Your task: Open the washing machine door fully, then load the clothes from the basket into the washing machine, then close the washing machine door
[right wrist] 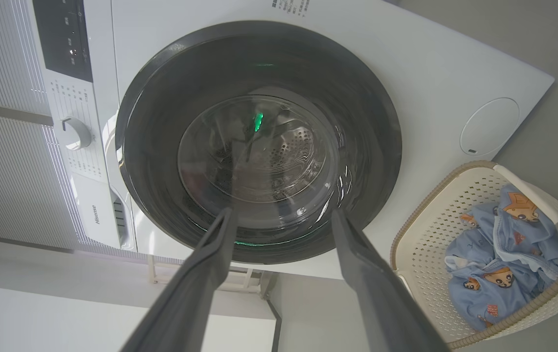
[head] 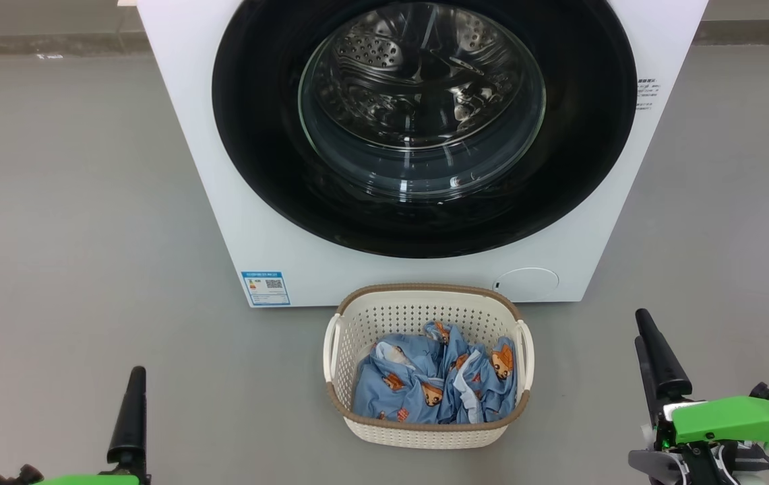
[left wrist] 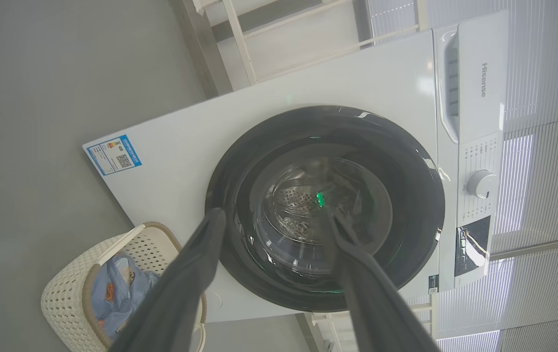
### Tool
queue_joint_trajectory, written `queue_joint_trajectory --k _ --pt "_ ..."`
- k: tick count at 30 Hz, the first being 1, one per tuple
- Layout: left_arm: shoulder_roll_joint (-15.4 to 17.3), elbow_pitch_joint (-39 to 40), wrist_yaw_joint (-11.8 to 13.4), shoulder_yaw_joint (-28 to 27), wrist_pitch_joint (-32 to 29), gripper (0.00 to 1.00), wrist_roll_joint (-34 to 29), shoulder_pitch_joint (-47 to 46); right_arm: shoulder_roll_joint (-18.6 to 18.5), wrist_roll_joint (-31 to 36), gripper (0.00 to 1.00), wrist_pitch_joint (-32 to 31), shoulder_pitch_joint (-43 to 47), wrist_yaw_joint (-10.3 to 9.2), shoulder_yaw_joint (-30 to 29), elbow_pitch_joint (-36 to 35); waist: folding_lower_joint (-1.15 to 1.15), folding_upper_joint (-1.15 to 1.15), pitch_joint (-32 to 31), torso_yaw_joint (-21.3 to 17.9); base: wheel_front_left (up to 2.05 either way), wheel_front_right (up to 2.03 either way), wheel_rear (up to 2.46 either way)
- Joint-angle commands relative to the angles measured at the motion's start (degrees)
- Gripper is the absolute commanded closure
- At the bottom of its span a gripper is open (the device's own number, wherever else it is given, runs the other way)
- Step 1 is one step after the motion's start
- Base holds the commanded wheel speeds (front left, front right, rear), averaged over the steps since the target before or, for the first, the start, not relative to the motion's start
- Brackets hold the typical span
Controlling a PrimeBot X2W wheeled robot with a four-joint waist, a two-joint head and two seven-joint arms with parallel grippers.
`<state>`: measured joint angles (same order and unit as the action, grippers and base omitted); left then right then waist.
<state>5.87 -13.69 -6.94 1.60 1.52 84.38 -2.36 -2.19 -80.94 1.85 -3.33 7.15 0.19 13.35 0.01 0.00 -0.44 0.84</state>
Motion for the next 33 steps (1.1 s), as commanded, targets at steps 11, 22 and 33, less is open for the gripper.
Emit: queue_joint_trajectory --k 11,22,33 --pt "1.8 2.2 -0.3 0.4 2.2 0.0 -8.7 -3.2 -0.8 9.9 0.0 2.2 -4.2 0.19 2.4 -1.2 0.0 0.0 -0.2 0.1 0.0 0.0 0.0" --pt "2.1 -1.3 -0.2 0.7 4.1 0.0 -19.6 -4.2 -1.1 21.8 0.0 4.0 -5.1 0.22 3.9 0.6 0.0 0.0 -0.6 0.2 0.0 0.0 0.0" --pt "2.5 -2.7 0.0 1.3 5.9 0.0 -30.2 -5.2 -0.8 33.3 0.0 5.8 -6.4 0.24 5.0 2.7 0.0 0.0 -0.6 0.4 0.0 0.0 0.0"
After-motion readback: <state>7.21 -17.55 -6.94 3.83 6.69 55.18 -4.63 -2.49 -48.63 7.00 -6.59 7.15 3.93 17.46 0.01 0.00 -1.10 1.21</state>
